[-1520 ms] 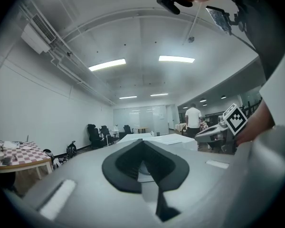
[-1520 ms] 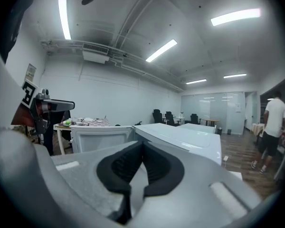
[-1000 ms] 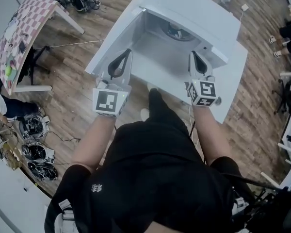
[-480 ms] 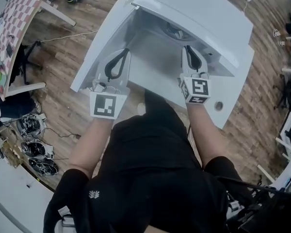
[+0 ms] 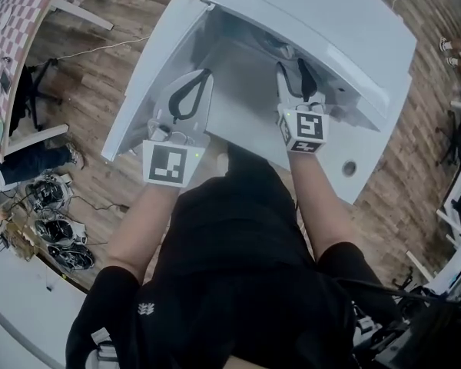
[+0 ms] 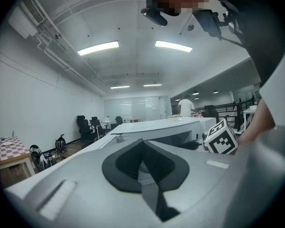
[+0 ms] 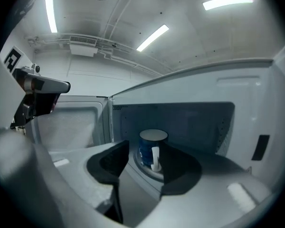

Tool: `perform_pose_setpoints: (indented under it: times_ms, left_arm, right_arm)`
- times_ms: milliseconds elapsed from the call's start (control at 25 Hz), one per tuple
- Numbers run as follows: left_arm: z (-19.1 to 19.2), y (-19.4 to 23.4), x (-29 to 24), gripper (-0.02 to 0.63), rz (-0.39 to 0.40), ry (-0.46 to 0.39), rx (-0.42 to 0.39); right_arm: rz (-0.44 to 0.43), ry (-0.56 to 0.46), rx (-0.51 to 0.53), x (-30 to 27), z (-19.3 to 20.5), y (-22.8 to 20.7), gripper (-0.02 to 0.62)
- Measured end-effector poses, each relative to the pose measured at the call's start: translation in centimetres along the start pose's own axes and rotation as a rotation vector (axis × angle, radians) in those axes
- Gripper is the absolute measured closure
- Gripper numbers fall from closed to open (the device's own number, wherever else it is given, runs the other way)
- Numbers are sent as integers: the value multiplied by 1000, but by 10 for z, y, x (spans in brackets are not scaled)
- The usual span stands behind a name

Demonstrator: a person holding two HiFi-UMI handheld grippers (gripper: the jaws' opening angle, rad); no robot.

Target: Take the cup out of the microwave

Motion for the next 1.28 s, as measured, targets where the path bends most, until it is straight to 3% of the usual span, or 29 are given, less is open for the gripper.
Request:
perform_pose_setpoints:
  times_ms: [480, 1280]
  left_arm:
    - [25, 11, -31, 604, 10, 43, 27]
    - [44, 19, -57, 604, 5, 69, 28]
  right_arm:
    - [10, 12, -17, -51, 13, -14, 258]
    - [16, 39, -1, -106, 24, -27, 232]
Point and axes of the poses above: the fingertips, and each gripper's own axes: x backward along the fingers, y to its left, z out of its underside, the point moved 10 cm from there along x, backward along the fingers, and after that the axes turned 13 degrees about -x, right-handed, at the moved point
